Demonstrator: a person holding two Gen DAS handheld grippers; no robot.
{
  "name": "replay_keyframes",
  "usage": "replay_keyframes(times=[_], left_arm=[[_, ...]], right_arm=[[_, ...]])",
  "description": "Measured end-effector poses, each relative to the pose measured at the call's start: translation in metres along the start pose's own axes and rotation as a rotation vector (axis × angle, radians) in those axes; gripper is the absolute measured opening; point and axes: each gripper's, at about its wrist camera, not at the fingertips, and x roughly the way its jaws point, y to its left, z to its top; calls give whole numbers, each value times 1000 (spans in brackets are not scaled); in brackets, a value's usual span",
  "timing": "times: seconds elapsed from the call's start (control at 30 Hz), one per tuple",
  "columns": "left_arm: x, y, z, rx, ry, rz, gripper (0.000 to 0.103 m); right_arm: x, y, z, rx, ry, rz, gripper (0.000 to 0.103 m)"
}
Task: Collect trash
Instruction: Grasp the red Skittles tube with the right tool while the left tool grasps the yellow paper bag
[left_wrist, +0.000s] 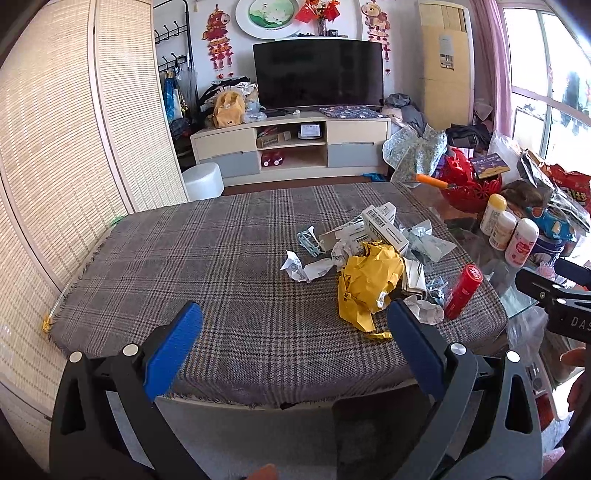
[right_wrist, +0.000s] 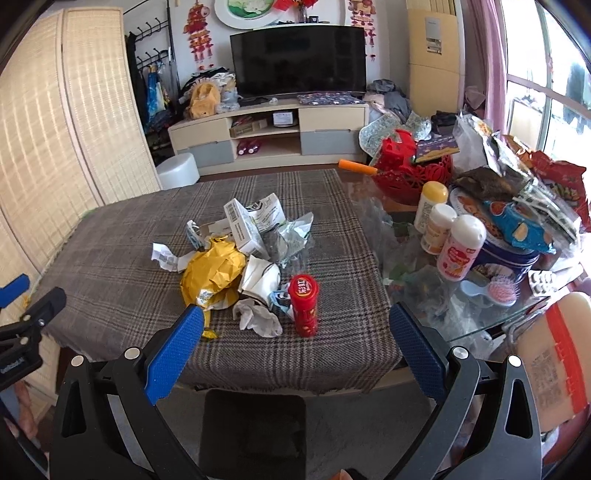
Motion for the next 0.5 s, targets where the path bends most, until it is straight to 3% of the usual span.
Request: replay_keyframes(times=[0.13, 0.27, 0.33, 0.5], left_arm=[[25, -3, 7, -14, 60, -15, 95], [55, -12, 11, -9, 130, -54, 95], [68, -18, 12, -1, 159, -61, 95], [106, -33, 12, 3, 244, -147, 93]], right_arm=[[18, -8, 3, 38, 19, 32, 100], [44, -5, 0, -12, 106, 35, 100], [55, -4, 0, -36, 137, -3, 100], [85, -16, -1, 11, 198, 10, 100]])
